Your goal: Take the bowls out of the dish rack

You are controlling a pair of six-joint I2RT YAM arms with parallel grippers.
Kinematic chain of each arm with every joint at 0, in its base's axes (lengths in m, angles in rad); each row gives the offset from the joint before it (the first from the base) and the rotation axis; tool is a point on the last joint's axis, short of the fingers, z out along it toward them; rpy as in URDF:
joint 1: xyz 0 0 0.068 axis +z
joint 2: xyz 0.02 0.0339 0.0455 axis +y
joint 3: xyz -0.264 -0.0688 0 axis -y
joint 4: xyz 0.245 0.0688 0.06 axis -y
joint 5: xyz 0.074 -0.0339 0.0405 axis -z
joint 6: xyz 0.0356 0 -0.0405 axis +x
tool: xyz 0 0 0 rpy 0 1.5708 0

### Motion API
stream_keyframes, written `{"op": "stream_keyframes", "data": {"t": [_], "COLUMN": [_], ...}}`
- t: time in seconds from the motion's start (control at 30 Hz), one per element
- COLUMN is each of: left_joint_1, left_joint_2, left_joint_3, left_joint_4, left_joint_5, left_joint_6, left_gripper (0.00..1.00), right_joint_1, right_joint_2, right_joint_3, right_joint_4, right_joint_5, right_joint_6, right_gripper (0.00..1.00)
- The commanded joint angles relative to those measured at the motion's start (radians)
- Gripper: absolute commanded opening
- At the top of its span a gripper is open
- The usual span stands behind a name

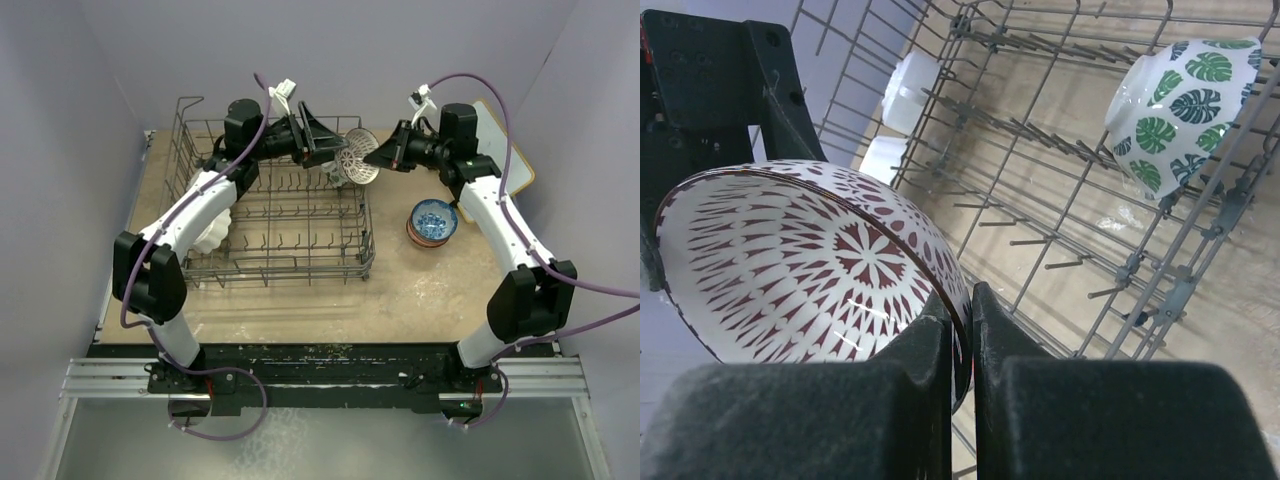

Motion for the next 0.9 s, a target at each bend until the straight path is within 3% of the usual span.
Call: {"op": "stream_keyframes", "data": {"t": [0.0,0.13,0.47,0.67,0.87], "left_joint_1": [-0.012,-0.012,0.002,0.001,0.002], "left_joint_2": [-0.019,-0.023,-0.092,-0.1,-0.095], "left_joint_3": [0.02,0.047,0.006,0.0,-0.023], "left_joint_4": [0.053,-0.101,-0.383,-0.481,-0.477], "left_joint_5": [0.023,-0.041,-0.301,-0.382,-0.379], "left_joint_6": [0.045,0.137,0.339,0.428,0.436], "left_gripper": [0.71,1.0,0.99,0.99,0.99], "right_joint_1": [-0.002,-0.006,-0.192,-0.253,-0.261], "right_joint_2": [-0.058,-0.076,-0.155,-0.221,-0.293], "right_joint_3": [-0.006,-0.003,-0.09,-0.127,-0.266], "right_joint_4": [-0.005,-0.054,-0.15,-0.339,-0.364], "right_joint_5": [0.027,0.066,0.127,0.397,0.58], "right_joint_6": [0.023,0.035,0.08,-0.029,-0.055], "right_gripper": [0.0,0.0,0.0,0.0,0.0]}}
